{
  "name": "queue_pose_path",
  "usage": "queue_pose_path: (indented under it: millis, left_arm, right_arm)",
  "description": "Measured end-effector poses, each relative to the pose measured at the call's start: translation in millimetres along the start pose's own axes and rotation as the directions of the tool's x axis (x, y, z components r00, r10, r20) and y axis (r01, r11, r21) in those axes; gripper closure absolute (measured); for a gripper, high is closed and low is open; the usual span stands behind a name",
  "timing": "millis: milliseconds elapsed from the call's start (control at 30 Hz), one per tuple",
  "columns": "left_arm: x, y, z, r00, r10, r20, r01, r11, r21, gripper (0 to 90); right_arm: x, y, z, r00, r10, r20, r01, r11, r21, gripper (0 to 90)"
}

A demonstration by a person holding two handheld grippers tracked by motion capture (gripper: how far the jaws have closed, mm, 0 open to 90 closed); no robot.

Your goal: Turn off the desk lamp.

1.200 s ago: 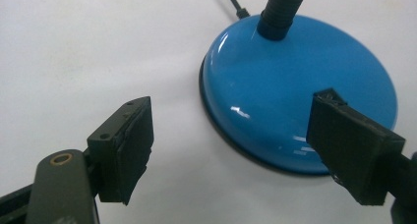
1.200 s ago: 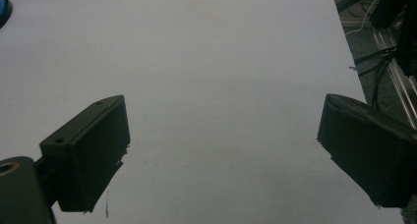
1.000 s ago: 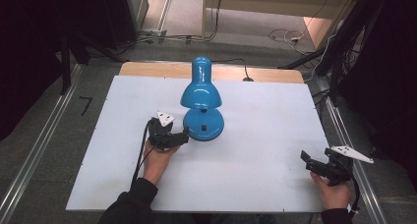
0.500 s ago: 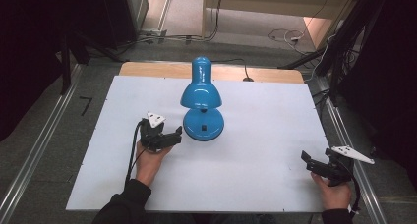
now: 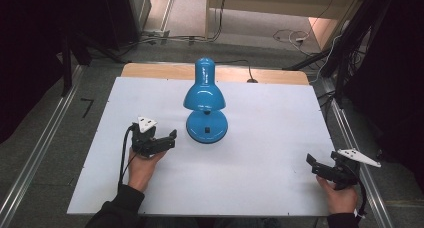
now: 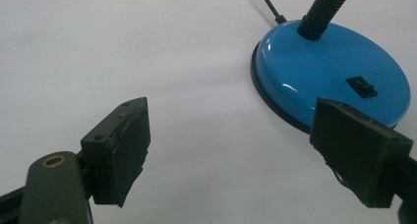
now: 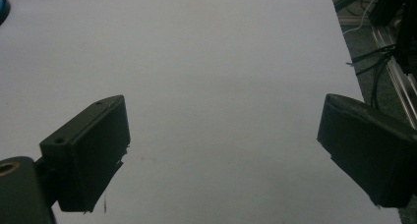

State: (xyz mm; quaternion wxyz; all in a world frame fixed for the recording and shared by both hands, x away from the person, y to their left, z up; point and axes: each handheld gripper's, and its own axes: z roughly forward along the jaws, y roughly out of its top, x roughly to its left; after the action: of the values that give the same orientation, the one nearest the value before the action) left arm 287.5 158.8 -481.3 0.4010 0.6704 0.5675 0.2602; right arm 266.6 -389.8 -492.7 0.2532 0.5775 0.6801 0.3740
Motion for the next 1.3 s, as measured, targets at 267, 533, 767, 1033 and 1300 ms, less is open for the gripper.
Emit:
queue_pose_path:
  millis: [267,533,767,1033,1300]
  left_arm:
    - [9.9,-4.5,-9.5,0.9999,-0.014,-0.006,0.014,0.9999,-0.005,16.1]
    - [14.9,-10.8,-18.9,0.9994,-0.034,-0.002,0.034,0.9994,-0.001,16.1]
    - [19.7,-15.2,-28.8,0.9989,-0.047,0.001,0.047,0.9989,-0.004,16.1]
    - [27.3,-22.3,-41.4,0.9982,-0.06,-0.01,0.06,0.9982,-0.009,16.1]
    - [29.3,-29.3,-55.6,0.9986,-0.052,-0.011,0.052,0.9986,-0.01,16.0]
  right_arm:
    - [-0.1,-0.2,-0.5,1.0,0.002,-0.003,-0.002,1.0,0.0,4.2]
    - [-0.3,-0.4,-1.0,1.0,0.003,-0.003,-0.003,1.0,-0.001,4.2]
    - [-0.4,-0.6,-1.4,1.0,0.007,-0.004,-0.007,1.0,0.002,4.2]
    - [-0.9,-0.6,-2.2,1.0,0.009,-0.005,-0.009,1.0,0.001,4.2]
    - [-0.6,-0.6,-2.6,1.0,0.009,-0.003,-0.009,1.0,-0.001,4.2]
